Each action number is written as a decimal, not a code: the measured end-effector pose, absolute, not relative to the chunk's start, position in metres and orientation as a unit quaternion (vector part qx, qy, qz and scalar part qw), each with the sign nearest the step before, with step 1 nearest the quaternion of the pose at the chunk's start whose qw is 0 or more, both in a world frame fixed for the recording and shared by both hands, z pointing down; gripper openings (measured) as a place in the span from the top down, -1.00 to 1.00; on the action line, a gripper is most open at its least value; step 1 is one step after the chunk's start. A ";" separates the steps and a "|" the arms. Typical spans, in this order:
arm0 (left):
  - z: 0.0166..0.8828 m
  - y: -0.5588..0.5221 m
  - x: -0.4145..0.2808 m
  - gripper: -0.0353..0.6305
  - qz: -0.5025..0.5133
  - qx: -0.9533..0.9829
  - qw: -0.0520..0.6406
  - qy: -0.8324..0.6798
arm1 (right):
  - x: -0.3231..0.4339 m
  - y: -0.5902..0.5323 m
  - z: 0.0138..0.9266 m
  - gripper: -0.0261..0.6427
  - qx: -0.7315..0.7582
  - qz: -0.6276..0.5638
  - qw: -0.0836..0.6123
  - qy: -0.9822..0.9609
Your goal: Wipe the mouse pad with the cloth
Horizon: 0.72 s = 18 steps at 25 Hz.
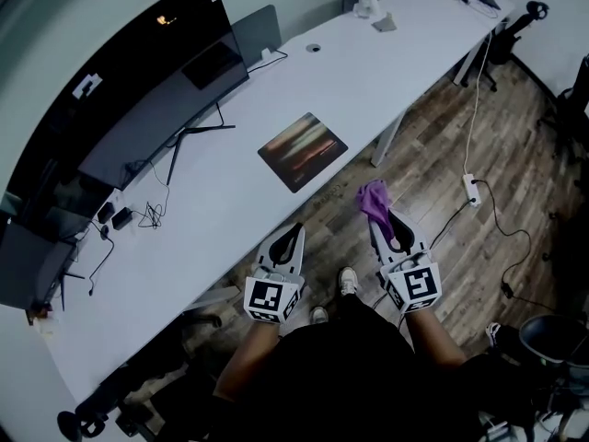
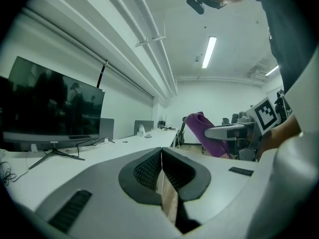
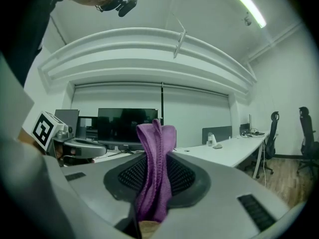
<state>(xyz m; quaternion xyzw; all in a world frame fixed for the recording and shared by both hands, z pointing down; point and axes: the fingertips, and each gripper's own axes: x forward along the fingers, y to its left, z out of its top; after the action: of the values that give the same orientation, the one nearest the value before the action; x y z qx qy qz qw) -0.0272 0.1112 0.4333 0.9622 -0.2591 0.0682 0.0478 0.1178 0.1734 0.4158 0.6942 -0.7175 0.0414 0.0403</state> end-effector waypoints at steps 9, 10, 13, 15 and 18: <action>0.436 0.076 0.004 0.83 0.079 0.952 0.052 -0.290 | 0.158 0.129 0.417 0.58 0.678 0.043 0.028 -0.733; 0.436 0.072 0.007 0.83 0.079 0.951 0.051 -0.294 | 0.161 0.123 0.417 0.58 0.675 0.044 0.026 -0.736; 0.439 0.060 0.013 0.83 0.083 0.946 0.052 -0.308 | 0.171 0.107 0.419 0.58 0.665 0.048 0.023 -0.745; 0.440 0.052 0.015 0.83 0.085 0.942 0.055 -0.321 | 0.175 0.098 0.423 0.58 0.658 0.057 0.020 -0.750; 0.439 0.042 0.017 0.83 0.083 0.935 0.062 -0.338 | 0.177 0.083 0.427 0.58 0.642 0.066 0.020 -0.764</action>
<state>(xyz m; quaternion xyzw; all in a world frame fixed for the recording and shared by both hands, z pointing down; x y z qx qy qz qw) 0.0174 0.0417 0.4395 0.9354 -0.3382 0.0832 0.0616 0.1766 0.0831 0.4268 0.6420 -0.7636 0.0660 0.0202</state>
